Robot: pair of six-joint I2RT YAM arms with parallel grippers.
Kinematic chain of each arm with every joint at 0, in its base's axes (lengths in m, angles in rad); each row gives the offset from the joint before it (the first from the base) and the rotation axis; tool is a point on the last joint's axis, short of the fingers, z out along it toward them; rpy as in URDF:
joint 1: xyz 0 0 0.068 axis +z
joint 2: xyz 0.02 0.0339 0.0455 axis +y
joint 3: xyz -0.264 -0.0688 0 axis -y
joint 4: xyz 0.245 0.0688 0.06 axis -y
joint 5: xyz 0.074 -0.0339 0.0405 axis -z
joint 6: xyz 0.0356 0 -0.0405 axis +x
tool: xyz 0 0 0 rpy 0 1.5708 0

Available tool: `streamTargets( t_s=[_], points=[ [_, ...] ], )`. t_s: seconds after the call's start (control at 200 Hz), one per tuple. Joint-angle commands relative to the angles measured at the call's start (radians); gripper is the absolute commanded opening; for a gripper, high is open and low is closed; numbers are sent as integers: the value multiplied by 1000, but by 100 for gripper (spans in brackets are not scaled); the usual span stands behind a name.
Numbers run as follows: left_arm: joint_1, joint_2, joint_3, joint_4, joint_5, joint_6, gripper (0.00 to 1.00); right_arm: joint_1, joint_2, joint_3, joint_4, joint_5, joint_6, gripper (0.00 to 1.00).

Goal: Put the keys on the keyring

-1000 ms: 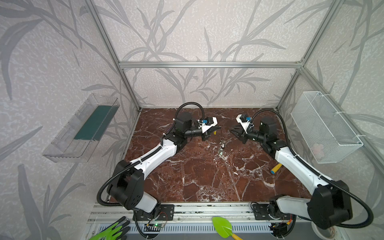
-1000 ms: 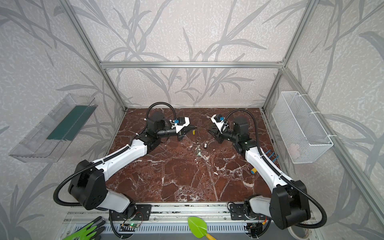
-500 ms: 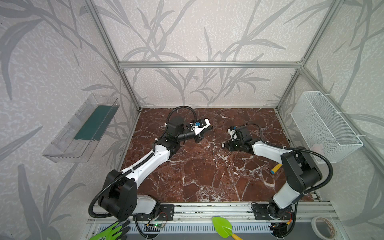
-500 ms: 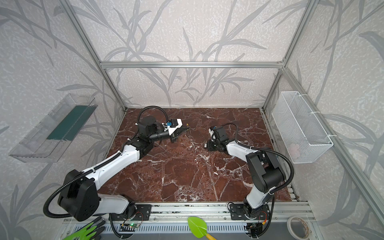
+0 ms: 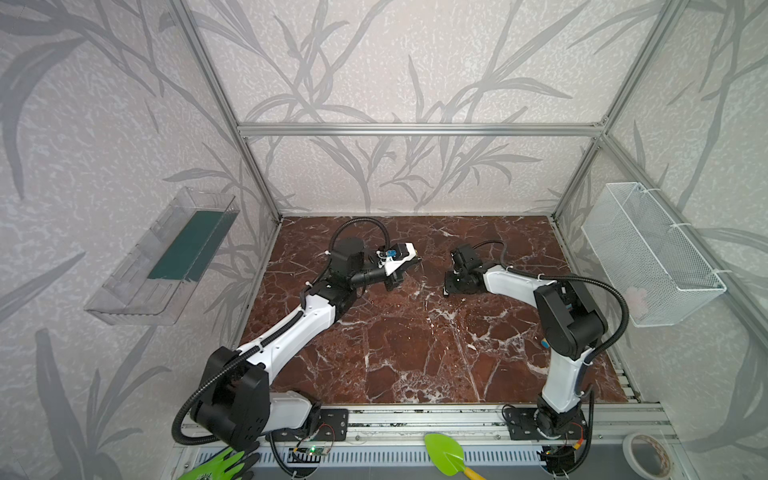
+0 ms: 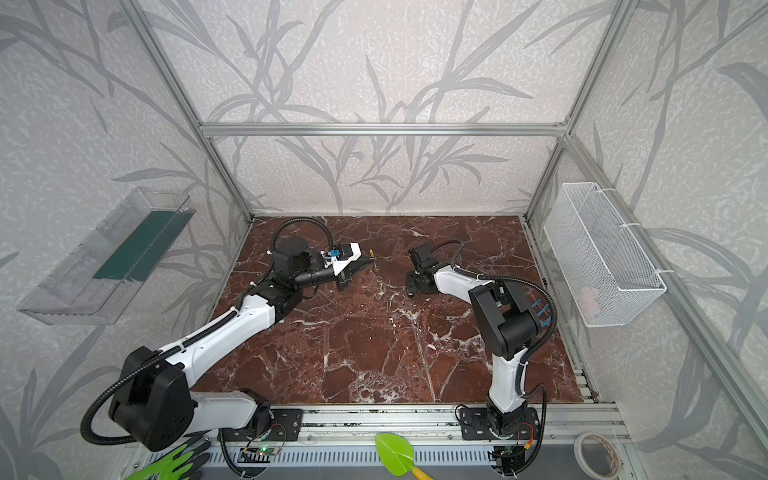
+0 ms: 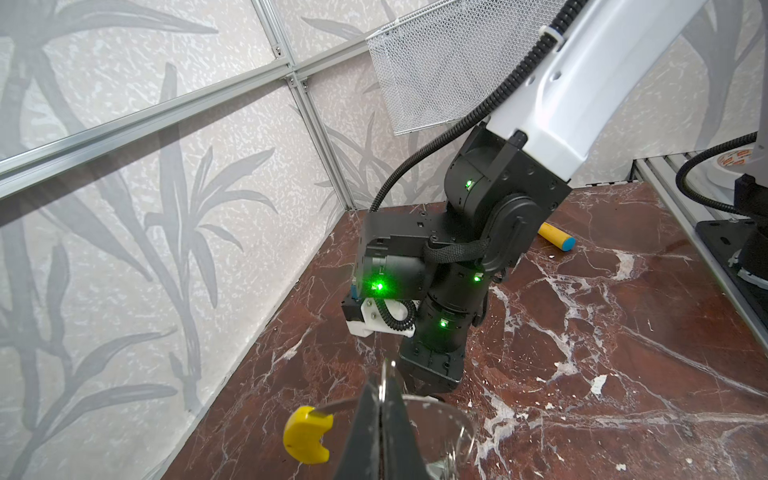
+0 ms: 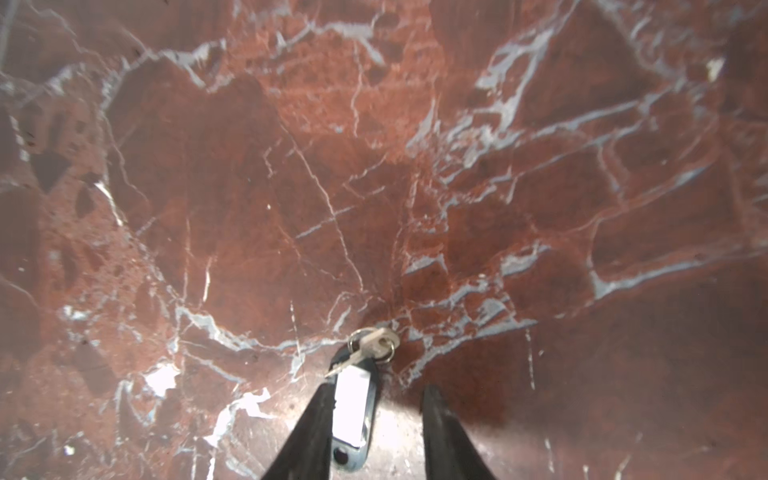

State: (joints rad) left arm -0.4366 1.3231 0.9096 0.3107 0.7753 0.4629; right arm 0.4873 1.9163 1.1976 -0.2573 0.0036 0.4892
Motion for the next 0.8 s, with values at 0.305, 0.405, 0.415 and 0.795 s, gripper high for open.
streamTargets(
  t_s=[0.305, 0.405, 0.415, 0.795],
  points=[
    [24, -34, -13, 12, 15, 19, 0, 57, 89, 68, -169, 49, -22, 29],
    [25, -34, -15, 11, 17, 20, 0, 63, 95, 77, -199, 65, -43, 20],
    [25, -34, -15, 11, 18, 20, 0, 64, 94, 77, -201, 67, -45, 19],
    [27, -34, -27, 41, 21, 10, 0, 109, -57, 62, -275, 171, -307, 2]
  ],
)
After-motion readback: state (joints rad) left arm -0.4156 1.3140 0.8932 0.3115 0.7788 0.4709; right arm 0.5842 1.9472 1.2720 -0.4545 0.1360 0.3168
